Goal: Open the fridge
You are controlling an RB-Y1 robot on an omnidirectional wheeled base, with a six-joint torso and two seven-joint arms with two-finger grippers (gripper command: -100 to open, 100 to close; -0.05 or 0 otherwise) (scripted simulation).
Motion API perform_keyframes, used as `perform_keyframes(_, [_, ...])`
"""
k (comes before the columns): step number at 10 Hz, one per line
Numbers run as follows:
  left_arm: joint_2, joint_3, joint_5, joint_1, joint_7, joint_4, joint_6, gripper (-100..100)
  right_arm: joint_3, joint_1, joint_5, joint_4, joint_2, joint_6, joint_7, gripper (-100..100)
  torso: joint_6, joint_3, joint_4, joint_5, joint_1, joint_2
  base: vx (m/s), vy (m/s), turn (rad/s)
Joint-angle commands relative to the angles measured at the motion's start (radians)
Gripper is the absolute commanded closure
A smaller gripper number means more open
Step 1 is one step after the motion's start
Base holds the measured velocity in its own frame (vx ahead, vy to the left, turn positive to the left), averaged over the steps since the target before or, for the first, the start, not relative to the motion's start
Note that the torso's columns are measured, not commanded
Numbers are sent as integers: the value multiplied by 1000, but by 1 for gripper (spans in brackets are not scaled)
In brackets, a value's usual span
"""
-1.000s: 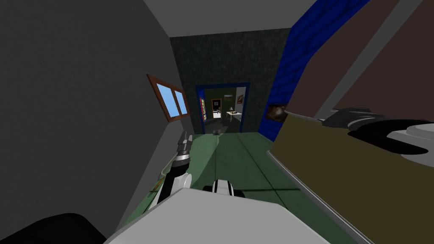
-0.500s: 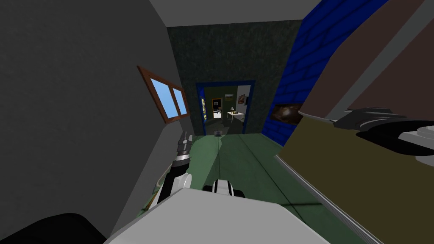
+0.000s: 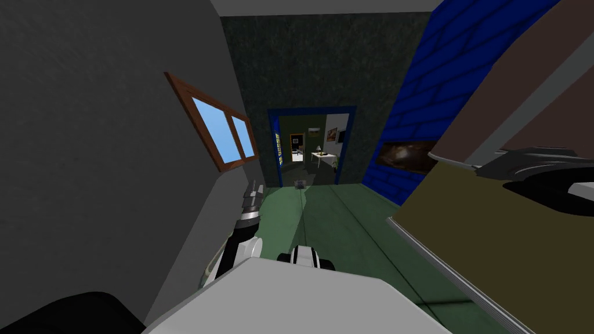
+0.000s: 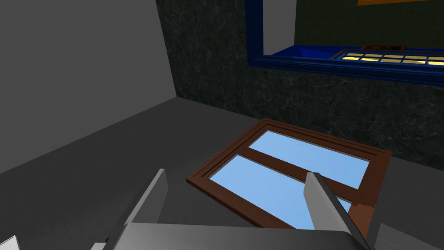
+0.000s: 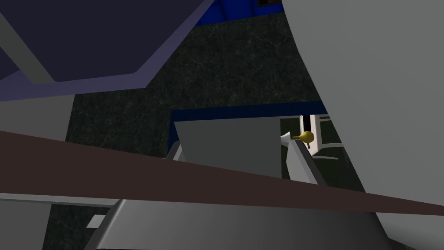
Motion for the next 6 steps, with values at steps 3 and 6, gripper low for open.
perform_keyframes(3, [0,0,0,0,0,0,0,0,4,29,-45,49,-20,44,16,100,1,-6,-2,1,1,-9,246,133,-10])
perform_keyframes(6, [0,0,0,0,0,0,0,0,18,49,-94,79,-62,47,13,-100,-1,-2,1,1,-7,2,34,54,69])
